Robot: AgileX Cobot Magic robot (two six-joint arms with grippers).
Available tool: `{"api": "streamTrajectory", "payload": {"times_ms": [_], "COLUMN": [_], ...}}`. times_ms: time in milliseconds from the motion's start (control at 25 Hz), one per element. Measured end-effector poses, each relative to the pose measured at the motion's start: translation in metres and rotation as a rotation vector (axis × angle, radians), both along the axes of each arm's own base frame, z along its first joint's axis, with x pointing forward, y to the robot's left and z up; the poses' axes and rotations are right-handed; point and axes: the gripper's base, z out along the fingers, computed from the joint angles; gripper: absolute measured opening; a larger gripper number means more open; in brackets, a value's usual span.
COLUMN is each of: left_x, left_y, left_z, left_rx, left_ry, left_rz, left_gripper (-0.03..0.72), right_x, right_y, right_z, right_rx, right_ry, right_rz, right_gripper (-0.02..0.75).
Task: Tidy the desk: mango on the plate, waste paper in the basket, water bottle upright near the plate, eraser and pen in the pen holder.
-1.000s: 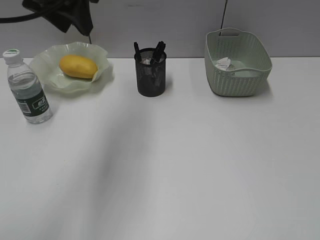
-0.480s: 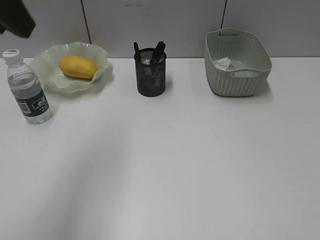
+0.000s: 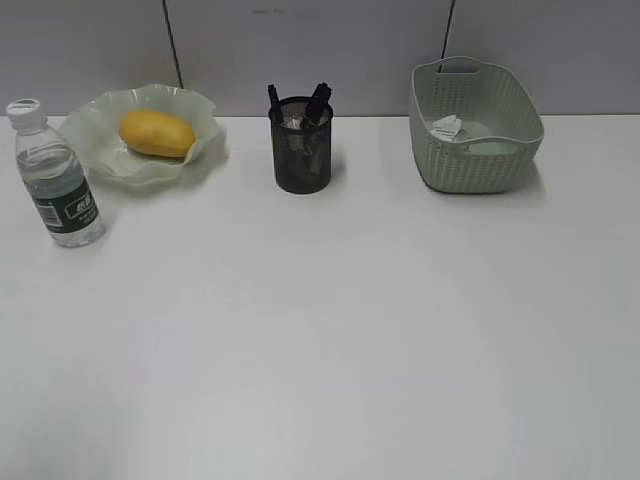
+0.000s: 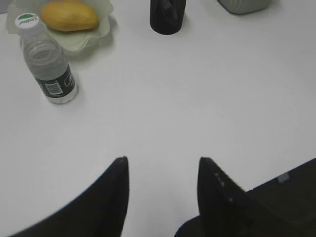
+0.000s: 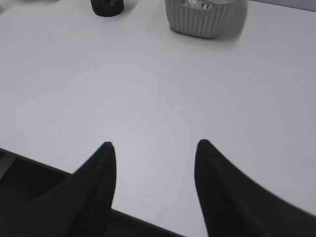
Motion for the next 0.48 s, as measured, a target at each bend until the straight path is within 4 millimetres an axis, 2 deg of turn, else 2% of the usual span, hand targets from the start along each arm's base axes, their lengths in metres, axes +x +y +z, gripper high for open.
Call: {"api": "streamTrajectory", "payload": {"times_ms": [240,360,480], "left_x": [-0.057,-0.070,-0.072], "left_y": [0.030,0.036,0.036], "left_z": [-0.030,-0.045,-0.056], "left_rx": [-0.095,-0.109,-0.086], "left_ry": [-0.130,-0.138,-0.135], "left_rz": [-0.009,-0.019,-0.039], "left_gripper": [0.354,0.384,0.424], "right_x": [0.000,0.000,0.000], "right_y": [0.000,0.000,0.000], "right_z": [0.000,0.000,0.000], "right_rx": [0.000,-0.001,-0.001], "right_ry": [0.000,0.000,-0.001], "right_rz": [0.000,0.000,0.000], "right_gripper": [0.414,0.414,0.414]}}
